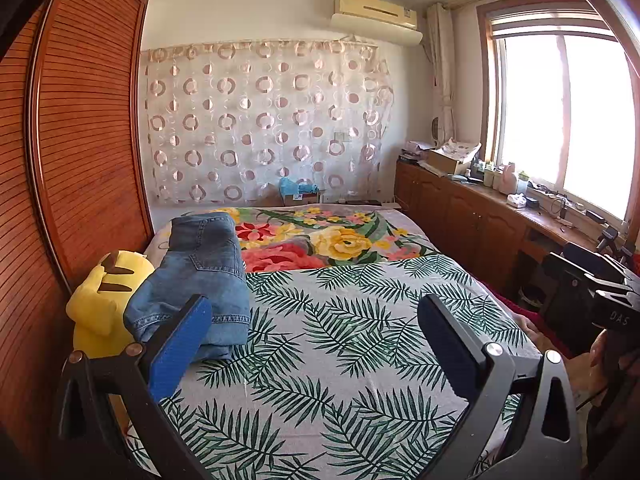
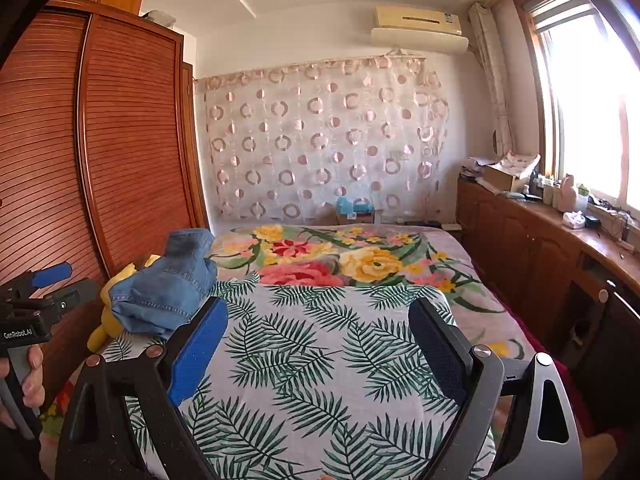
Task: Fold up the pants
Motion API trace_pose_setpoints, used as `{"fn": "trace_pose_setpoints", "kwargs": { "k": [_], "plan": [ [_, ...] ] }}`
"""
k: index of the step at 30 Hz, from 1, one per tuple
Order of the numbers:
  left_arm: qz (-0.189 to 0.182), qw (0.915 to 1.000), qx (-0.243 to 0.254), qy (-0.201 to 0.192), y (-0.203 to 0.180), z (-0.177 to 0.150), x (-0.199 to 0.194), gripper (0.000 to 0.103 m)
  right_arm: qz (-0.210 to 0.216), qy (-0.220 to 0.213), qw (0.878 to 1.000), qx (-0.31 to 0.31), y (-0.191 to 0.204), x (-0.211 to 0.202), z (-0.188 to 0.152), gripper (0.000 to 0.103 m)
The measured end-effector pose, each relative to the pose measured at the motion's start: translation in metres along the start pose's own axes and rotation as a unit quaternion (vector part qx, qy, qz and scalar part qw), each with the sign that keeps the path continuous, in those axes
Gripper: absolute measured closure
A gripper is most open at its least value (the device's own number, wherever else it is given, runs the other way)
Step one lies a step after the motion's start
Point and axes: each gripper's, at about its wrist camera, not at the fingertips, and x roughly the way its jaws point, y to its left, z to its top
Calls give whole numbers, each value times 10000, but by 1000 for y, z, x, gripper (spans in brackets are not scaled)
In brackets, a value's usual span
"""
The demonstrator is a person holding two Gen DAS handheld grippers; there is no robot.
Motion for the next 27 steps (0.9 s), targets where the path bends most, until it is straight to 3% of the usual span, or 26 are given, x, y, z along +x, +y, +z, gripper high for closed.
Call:
{"fn": "trace_pose_setpoints", "kwargs": {
  "k": [27],
  "plan": [
    [-2, 10000, 1, 5, -1, -1, 1, 0, 4, 2, 10000, -47, -2, 2, -2, 10]
  ]
}}
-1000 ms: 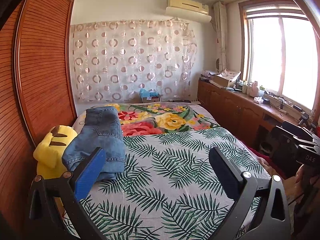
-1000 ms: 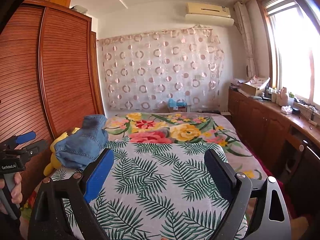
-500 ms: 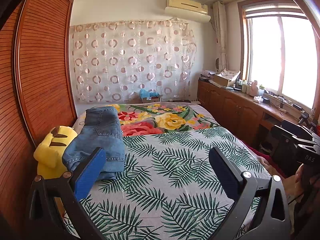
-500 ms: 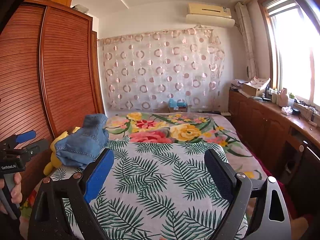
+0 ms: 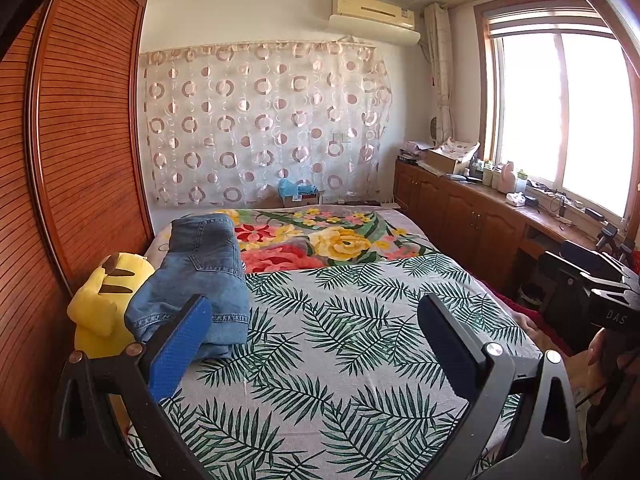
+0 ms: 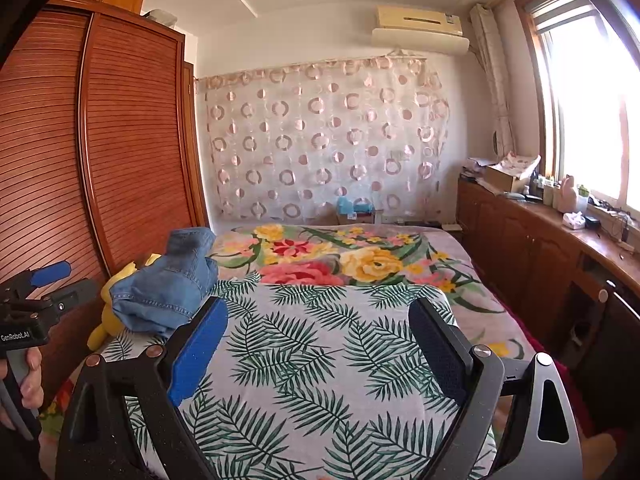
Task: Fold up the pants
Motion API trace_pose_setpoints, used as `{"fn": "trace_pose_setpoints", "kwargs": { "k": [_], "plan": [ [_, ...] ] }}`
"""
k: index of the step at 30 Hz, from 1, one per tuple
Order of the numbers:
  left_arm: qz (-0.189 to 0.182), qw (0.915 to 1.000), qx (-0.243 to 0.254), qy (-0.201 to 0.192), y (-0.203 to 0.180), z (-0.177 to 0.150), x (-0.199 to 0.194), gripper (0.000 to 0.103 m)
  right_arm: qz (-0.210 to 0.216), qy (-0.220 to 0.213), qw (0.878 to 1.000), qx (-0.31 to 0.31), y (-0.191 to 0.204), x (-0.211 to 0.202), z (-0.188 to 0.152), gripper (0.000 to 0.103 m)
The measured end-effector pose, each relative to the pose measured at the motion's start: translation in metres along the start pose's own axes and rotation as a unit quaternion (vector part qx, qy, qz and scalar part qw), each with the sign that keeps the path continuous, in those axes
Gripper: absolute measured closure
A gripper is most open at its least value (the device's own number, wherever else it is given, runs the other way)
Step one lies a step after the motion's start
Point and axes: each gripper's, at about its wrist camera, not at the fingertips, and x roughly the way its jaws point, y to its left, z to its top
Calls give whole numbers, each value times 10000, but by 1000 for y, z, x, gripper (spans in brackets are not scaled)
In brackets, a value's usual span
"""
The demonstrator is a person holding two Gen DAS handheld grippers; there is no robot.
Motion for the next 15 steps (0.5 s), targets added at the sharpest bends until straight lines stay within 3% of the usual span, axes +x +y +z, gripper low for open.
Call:
{"fn": "trace_pose_setpoints", "kwargs": {
  "k": [15],
  "plan": [
    [-9, 10000, -5, 12, 0, -2, 0, 0, 1, -1, 10000, -28, 2, 0, -1, 10]
  ]
}}
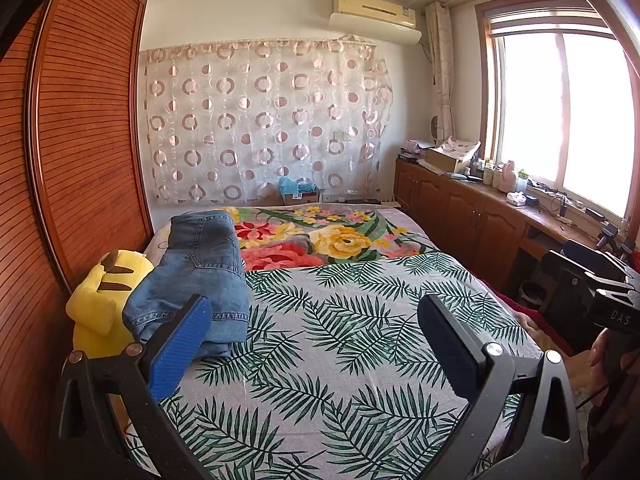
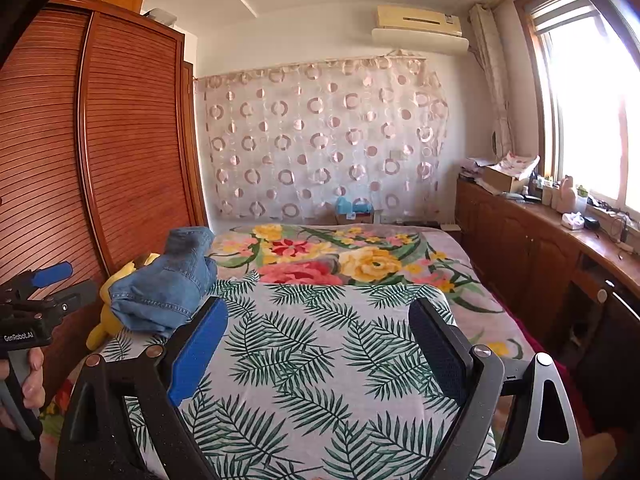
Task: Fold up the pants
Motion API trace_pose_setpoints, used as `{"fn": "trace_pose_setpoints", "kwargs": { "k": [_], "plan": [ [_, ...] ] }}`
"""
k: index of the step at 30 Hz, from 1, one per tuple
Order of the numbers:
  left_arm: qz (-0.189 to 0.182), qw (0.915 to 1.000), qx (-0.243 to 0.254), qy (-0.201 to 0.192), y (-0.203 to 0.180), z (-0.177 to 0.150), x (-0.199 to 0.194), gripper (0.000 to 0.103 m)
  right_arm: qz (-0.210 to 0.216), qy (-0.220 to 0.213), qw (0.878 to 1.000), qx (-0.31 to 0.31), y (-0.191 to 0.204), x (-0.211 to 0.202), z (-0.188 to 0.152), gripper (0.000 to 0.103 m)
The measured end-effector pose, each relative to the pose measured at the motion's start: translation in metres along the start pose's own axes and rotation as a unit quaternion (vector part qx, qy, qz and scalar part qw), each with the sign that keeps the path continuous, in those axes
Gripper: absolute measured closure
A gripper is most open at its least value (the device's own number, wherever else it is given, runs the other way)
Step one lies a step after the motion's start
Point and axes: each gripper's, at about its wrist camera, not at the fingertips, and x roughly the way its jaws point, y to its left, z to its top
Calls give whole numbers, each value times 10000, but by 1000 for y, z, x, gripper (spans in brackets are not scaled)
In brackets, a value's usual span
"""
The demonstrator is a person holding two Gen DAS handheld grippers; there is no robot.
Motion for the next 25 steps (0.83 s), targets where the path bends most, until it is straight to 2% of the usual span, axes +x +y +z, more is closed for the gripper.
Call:
{"fn": "trace_pose_setpoints", "kwargs": {
  "k": [25],
  "plan": [
    [5, 10000, 7, -1, 2, -1, 0, 0, -7, 12, 10000, 63, -1, 0, 0, 10]
  ]
}}
